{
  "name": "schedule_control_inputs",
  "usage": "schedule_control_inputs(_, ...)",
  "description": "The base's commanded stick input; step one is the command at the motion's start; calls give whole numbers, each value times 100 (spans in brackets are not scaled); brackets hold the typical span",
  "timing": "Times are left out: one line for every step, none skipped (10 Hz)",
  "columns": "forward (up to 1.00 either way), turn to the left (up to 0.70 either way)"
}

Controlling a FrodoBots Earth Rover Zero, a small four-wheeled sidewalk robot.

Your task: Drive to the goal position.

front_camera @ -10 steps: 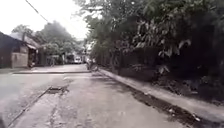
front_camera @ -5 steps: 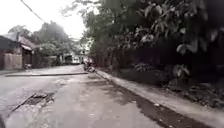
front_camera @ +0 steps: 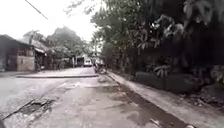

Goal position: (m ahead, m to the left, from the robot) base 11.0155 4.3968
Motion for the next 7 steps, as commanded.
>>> schedule_control_inputs(100, 0)
schedule_control_inputs(100, 0)
schedule_control_inputs(100, 0)
schedule_control_inputs(100, 0)
schedule_control_inputs(100, 0)
schedule_control_inputs(100, 0)
schedule_control_inputs(100, 0)
